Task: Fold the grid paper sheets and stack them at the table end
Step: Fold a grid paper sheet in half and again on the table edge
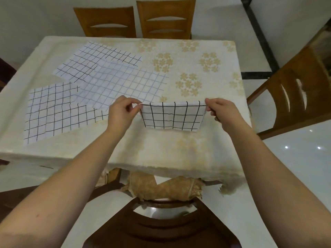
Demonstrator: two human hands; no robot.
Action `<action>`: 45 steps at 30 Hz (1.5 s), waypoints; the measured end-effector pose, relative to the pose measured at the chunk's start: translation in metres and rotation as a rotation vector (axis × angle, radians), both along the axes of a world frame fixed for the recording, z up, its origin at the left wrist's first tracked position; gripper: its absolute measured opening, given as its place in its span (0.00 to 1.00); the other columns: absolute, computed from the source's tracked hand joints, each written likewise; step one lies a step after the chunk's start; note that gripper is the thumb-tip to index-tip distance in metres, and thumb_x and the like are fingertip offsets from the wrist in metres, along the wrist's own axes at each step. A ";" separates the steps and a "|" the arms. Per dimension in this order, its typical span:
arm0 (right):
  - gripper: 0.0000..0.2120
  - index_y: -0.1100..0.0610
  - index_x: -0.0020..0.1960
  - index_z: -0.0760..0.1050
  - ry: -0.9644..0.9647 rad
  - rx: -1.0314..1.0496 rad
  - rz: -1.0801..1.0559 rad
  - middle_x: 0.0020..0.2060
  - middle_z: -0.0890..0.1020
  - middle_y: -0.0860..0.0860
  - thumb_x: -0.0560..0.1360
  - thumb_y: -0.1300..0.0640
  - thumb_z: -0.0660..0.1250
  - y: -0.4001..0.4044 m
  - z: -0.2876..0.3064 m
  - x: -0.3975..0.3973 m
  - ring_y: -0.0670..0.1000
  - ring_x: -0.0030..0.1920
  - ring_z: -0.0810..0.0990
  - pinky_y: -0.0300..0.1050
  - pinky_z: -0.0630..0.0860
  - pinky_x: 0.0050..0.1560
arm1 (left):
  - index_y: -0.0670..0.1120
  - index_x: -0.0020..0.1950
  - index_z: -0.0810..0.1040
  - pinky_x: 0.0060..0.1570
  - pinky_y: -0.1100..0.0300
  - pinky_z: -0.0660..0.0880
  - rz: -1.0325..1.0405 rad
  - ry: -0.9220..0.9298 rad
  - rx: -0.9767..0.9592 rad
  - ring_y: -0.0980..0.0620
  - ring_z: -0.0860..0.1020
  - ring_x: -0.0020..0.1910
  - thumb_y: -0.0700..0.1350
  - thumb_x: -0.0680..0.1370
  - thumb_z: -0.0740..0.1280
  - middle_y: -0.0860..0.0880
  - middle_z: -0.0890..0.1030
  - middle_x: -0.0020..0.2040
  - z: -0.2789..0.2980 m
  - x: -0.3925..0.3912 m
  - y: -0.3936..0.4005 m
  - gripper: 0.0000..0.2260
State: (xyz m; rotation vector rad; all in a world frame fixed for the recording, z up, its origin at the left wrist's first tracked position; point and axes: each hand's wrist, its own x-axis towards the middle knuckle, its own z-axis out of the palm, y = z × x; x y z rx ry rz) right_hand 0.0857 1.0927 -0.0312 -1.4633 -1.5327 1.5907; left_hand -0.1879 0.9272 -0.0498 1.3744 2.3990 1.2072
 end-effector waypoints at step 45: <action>0.14 0.60 0.58 0.77 -0.235 -0.395 -0.290 0.42 0.85 0.57 0.76 0.53 0.69 -0.119 -0.136 0.047 0.47 0.33 0.82 0.39 0.74 0.28 | 0.44 0.56 0.76 0.48 0.47 0.81 0.299 -0.937 -0.357 0.43 0.83 0.41 0.41 0.79 0.66 0.43 0.80 0.49 -0.143 0.087 -0.070 0.06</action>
